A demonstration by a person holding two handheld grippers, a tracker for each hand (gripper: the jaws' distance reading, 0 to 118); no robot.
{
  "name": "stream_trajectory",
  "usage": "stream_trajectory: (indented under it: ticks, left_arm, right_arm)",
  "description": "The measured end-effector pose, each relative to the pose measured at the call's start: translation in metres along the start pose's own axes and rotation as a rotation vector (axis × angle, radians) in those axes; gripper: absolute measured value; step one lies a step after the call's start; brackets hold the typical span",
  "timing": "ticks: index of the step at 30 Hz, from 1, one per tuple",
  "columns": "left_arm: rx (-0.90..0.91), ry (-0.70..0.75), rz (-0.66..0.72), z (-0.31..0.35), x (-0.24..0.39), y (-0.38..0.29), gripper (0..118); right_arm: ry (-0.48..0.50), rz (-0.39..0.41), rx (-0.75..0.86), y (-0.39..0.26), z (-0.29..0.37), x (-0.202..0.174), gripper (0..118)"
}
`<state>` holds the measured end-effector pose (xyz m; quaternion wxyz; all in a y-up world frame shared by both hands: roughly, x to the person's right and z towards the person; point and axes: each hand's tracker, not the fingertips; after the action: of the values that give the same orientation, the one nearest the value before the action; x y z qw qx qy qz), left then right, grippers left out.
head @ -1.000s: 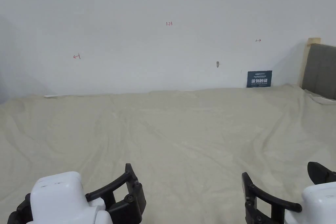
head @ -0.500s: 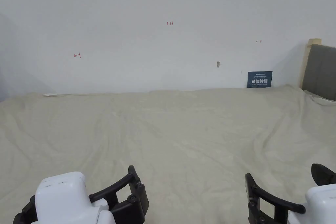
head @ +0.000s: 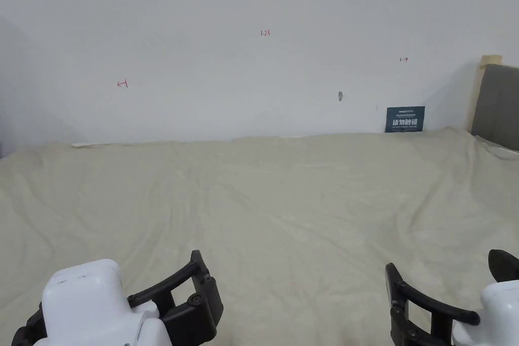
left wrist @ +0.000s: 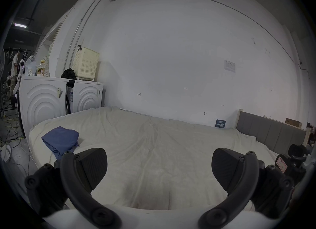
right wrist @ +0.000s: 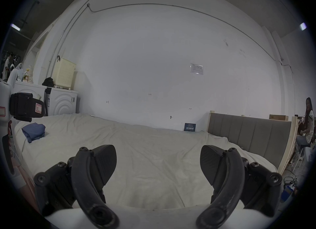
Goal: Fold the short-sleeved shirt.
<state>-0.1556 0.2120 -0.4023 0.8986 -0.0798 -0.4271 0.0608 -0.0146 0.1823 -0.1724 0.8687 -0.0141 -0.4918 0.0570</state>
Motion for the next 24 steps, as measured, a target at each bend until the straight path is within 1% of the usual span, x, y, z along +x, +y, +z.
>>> stream_trajectory:
  ticks: [17,24]
  left_arm:
    - [-0.017,0.004,-0.001,-0.002,-0.001,0.0,118]
    - [-0.046,-0.002,0.041,-0.002,-0.011,0.001,118]
  right_arm:
    - [-0.006,-0.011,0.004,0.0,0.003,-0.001,102]
    - [-0.021,-0.014,0.018,0.0,0.006,0.0,102]
